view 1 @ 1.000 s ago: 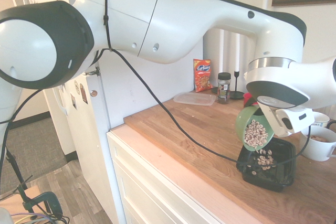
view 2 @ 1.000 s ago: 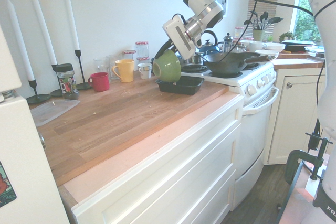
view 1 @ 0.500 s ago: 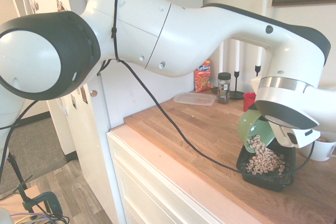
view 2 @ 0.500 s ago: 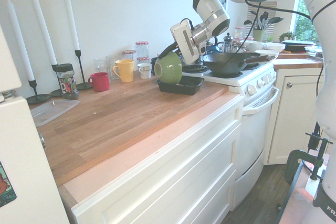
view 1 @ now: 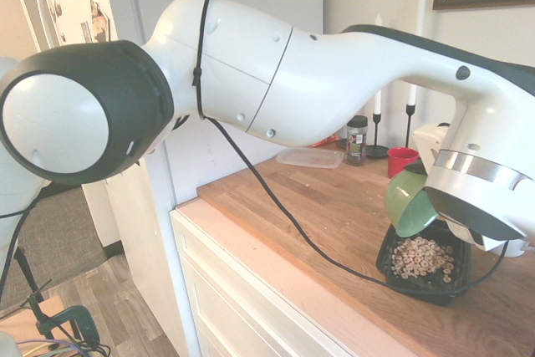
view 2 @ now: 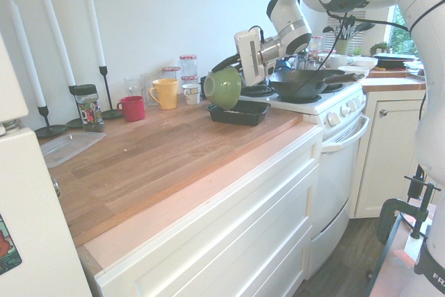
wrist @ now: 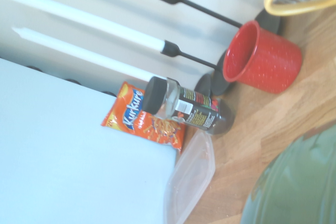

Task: Pour the cereal into the box

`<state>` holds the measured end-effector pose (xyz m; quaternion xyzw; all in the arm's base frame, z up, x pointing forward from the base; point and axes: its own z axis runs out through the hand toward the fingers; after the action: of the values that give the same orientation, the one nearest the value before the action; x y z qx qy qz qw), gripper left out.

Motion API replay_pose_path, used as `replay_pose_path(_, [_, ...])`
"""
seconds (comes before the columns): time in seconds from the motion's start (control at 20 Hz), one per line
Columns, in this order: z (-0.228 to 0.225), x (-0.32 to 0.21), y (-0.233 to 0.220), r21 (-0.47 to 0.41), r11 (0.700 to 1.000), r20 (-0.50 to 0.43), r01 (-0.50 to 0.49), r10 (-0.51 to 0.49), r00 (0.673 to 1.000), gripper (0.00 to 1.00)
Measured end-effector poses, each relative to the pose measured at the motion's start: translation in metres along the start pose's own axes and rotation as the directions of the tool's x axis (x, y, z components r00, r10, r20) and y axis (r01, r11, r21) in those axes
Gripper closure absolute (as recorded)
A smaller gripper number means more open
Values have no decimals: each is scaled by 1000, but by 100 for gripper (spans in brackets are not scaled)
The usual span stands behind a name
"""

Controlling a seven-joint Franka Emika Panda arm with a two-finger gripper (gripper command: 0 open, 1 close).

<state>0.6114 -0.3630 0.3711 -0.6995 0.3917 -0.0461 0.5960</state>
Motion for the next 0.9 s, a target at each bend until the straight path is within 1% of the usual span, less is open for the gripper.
replay_pose_path(0.35, [-3, 1, -1, 4, 1000, 4, 17, -17, 1000, 100])
replay_pose_path(0.45, [2, 1, -10, -56, 998, -45, 34, -37, 998, 100])
replay_pose_path(0.55, [17, -8, -32, -157, 986, -108, 54, -72, 992, 100])
replay_pose_path(0.65, [42, -29, -63, -256, 963, -159, 87, -131, 978, 100])
replay_pose_path(0.7, [58, -44, -79, -308, 946, -183, 100, -163, 970, 100])
replay_pose_path(0.75, [74, -59, -93, -359, 927, -206, 108, -191, 960, 100])
replay_pose_path(0.9, [136, -106, -120, -508, 854, -278, 117, -290, 916, 100])
